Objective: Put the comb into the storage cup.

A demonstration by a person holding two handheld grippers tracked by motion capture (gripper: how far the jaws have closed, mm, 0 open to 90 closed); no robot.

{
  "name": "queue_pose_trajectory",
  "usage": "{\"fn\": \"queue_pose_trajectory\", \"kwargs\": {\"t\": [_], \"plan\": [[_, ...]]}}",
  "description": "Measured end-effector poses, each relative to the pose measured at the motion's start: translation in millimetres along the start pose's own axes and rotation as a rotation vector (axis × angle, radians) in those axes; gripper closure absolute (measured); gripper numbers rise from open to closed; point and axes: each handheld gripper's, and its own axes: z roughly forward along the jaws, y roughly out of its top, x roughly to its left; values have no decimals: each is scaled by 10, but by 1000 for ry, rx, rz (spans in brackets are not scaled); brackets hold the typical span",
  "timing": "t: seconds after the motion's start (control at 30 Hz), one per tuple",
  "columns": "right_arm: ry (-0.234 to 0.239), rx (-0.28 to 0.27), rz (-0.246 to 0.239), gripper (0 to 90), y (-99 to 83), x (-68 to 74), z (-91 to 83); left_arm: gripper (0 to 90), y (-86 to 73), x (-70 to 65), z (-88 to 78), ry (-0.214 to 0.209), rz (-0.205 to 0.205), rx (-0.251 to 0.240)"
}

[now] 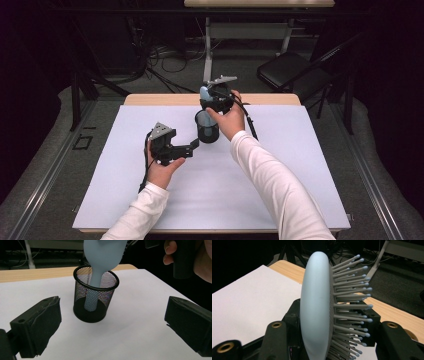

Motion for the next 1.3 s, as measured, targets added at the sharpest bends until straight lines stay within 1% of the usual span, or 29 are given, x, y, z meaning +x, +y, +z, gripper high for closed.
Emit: {"fn": "queue_pose_trajectory", "kwargs": {"t": [0.6, 0.8, 0.9, 1.0, 1.07, 1.17, 1.23, 1.3], "plan": [[-1, 5, -22, 443, 0, 32, -1, 13, -2, -3, 5, 2, 0, 2], [1, 25, -16, 410, -8, 36, 13, 13, -4, -6, 9, 4, 2, 6], [1, 24, -16, 388, -7, 37, 14, 13, -5, -9, 12, 4, 6, 7], [2, 27, -14, 340, -7, 40, 14, 13, -7, -8, 13, 4, 4, 8], [7, 32, -4, 303, -7, 38, 19, 13, -7, -5, 13, 4, 4, 9], [-2, 32, -5, 244, -4, 28, 17, 13, -9, -7, 15, 3, 3, 9], [-5, 39, 0, 222, -5, 24, 19, 13, -10, -10, 18, 3, 3, 10], [-10, 43, -5, 190, -7, 18, 22, 13, -11, -11, 20, 3, 3, 11]]}}
